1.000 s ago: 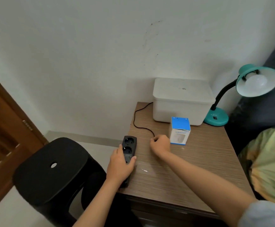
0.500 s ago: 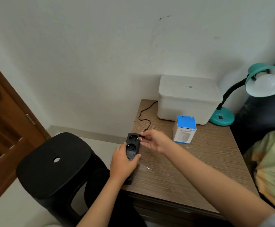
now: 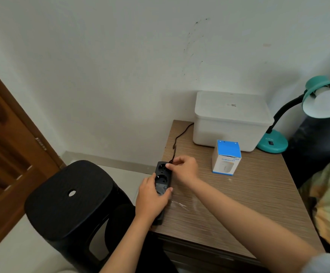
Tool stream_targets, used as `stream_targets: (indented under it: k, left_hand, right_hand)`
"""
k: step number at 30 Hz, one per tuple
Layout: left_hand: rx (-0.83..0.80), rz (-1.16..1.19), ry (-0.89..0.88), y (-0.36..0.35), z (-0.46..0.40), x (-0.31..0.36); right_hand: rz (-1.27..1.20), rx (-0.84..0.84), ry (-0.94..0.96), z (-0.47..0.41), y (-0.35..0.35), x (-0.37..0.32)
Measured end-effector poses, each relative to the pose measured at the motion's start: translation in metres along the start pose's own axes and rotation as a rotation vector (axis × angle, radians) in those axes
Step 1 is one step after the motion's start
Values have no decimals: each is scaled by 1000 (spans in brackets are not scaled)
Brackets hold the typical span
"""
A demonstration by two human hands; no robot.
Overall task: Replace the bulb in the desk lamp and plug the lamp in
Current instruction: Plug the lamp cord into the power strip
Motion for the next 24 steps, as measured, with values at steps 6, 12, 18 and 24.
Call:
stream_targets:
  k: [6, 12, 18, 24]
  left_hand:
    - [-3, -1, 5, -1, -1, -2]
    - [10, -1, -1, 0, 0, 0]
    - [-2, -18, 9, -1, 0, -2]
    - [-7, -22, 12, -1, 0, -1]
  right_hand:
    - [176, -46, 297, 3, -3, -7]
    - [229, -103, 395, 8, -4, -12]
    - [280, -74, 394, 7, -8, -7]
    - [293, -38, 320, 1, -17, 3]
Point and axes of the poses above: each hand's wrist, its own z-axis away from the middle knuckle, its own y-axis out of the back of the hand, x = y × z, the point moved 2 cm from there along -z, towards the middle knuckle, and after that the axes turned 13 degrees about x, right-handed, at the moved point
